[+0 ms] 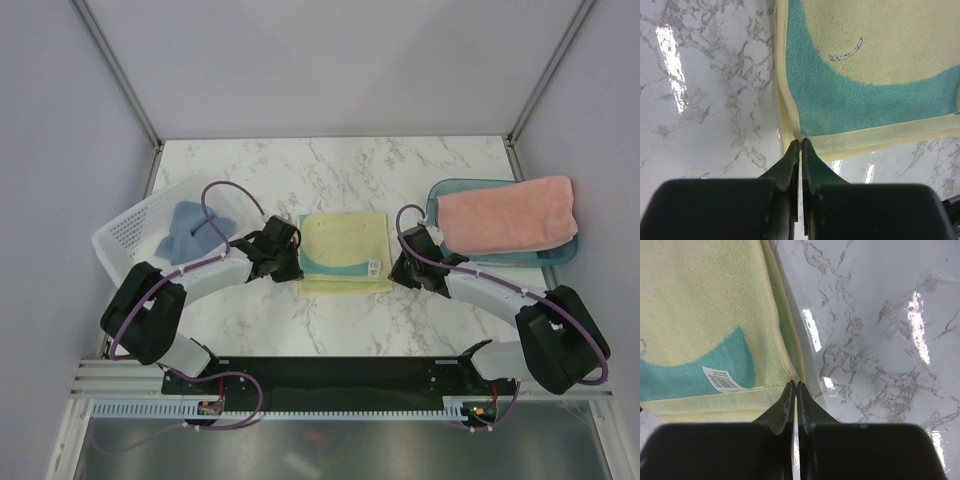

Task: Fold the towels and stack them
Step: Fold the towel

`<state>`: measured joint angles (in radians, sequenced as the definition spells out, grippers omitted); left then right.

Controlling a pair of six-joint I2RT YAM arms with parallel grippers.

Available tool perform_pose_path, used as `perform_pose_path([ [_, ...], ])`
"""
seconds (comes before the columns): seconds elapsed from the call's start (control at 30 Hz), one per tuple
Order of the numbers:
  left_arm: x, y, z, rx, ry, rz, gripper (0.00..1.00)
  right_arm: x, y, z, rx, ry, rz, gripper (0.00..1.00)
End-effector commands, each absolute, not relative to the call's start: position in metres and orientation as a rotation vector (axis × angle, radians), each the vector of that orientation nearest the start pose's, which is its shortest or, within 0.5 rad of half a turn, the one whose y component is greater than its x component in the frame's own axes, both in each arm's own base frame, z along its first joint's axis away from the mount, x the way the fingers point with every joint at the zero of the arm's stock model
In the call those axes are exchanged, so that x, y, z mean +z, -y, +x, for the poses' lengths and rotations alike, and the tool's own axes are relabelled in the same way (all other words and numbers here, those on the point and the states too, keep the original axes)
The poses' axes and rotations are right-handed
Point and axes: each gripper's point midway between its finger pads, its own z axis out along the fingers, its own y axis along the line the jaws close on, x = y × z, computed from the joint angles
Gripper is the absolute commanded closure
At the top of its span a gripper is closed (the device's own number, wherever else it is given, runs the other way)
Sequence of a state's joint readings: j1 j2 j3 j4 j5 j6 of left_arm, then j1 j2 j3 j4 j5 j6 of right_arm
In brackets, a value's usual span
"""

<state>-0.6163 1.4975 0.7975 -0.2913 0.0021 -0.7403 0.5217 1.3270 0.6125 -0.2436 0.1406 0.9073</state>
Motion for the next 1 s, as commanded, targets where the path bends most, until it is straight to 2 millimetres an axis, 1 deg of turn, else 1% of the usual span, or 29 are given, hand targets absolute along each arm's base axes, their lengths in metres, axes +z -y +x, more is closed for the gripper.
perform_pose_path([
  [0.0, 0.043, 0.218, 0.266, -0.471, -2.635, -0.145, 0.98, 0.041, -0.163, 0.269, 0.396, -2.493, 0.527, 0.96],
  [0.03, 0.042, 0.217, 0.265, -0.468, -2.638, -0.143, 0.98, 0.041, -0.165, 0.269, 0.402, -2.497, 0.52, 1.0],
  [0.13, 0.043, 0.217, 0.267, -0.464, -2.633, -0.145, 0.98, 0.043, -0.165, 0.271, 0.408, -2.488, 0.515, 1.0],
  [0.27, 0.045, 0.218, 0.268, -0.466, -2.625, -0.137, 0.98, 0.05, -0.167, 0.274, 0.413, -2.473, 0.493, 1.0],
  [0.33, 0.047, 0.218, 0.269, -0.47, -2.621, -0.135, 0.98, 0.054, -0.166, 0.277, 0.402, -2.47, 0.486, 0.97],
  [0.37, 0.047, 0.218, 0.269, -0.47, -2.621, -0.135, 0.98, 0.052, -0.166, 0.276, 0.395, -2.481, 0.482, 0.91],
  [0.43, 0.046, 0.22, 0.269, -0.477, -2.625, -0.136, 0.98, 0.05, -0.168, 0.276, 0.394, -2.495, 0.468, 0.91],
  [0.5, 0.046, 0.222, 0.269, -0.484, -2.628, -0.132, 0.98, 0.047, -0.169, 0.275, 0.394, -2.505, 0.466, 0.96],
  [0.57, 0.046, 0.222, 0.269, -0.485, -2.63, -0.134, 0.98, 0.047, -0.17, 0.275, 0.403, -2.513, 0.459, 0.97],
  [0.67, 0.046, 0.222, 0.269, -0.484, -2.63, -0.134, 0.98, 0.048, -0.171, 0.276, 0.405, -2.51, 0.443, 0.92],
  [0.73, 0.046, 0.223, 0.27, -0.485, -2.628, -0.134, 0.98, 0.049, -0.171, 0.276, 0.406, -2.507, 0.438, 0.91],
  [0.8, 0.047, 0.223, 0.271, -0.487, -2.628, -0.134, 0.98, 0.05, -0.172, 0.277, 0.408, -2.508, 0.429, 0.84],
  [0.83, 0.047, 0.224, 0.271, -0.487, -2.627, -0.132, 0.98, 0.049, -0.171, 0.276, 0.404, -2.512, 0.428, 0.84],
  [0.93, 0.047, 0.224, 0.272, -0.487, -2.628, -0.132, 0.98, 0.047, -0.172, 0.276, 0.4, -2.518, 0.411, 0.94],
  [0.97, 0.047, 0.224, 0.272, -0.487, -2.627, -0.132, 0.98, 0.047, -0.172, 0.277, 0.399, -2.516, 0.41, 1.0],
])
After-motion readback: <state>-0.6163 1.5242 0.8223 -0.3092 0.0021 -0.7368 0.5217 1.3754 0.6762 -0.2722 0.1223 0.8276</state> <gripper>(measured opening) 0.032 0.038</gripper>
